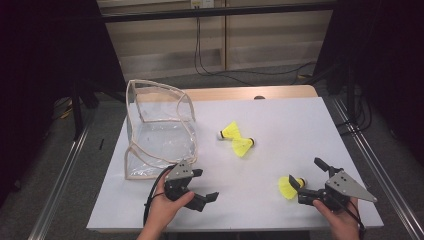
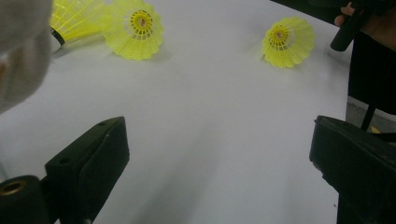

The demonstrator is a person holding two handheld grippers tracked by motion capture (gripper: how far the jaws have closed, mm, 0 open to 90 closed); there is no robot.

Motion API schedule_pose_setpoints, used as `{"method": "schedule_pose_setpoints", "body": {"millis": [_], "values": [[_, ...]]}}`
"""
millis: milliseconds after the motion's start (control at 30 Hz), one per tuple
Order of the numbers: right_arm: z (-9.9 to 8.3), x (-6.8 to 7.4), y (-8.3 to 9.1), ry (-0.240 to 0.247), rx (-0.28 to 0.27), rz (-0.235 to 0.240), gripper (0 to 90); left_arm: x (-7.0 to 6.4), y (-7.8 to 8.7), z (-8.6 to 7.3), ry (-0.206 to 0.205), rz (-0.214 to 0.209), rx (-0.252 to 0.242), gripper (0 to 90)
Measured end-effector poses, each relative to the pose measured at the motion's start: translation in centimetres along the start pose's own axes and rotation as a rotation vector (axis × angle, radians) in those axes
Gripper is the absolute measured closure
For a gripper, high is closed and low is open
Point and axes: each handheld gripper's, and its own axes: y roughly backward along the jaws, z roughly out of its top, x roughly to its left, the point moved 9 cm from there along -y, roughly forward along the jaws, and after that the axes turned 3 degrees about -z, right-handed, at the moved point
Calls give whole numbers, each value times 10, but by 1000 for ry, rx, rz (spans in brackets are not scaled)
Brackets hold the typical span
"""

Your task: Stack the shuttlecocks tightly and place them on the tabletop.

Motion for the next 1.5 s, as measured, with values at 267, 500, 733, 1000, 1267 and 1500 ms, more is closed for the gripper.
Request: {"method": "schedule_pose_setpoints", "body": {"millis": [267, 500, 733, 1000, 1267, 1500], "values": [[0, 0, -1, 1, 1, 4, 21, 6, 12, -4, 2, 21, -7, 43], [0, 0, -1, -1, 2, 3, 21, 10, 21, -6, -6, 32, -12, 41], [-1, 0, -1, -2, 3, 3, 21, 13, 27, -7, -5, 35, -18, 41], [-1, -1, -1, -1, 4, 1, 21, 19, 35, -11, 10, 50, -24, 38], [0, 0, -1, 0, 4, 4, 21, 25, 43, -12, 11, 70, -38, 37], [0, 1, -1, 0, 3, 5, 21, 29, 48, -14, 12, 81, -46, 37]]}}
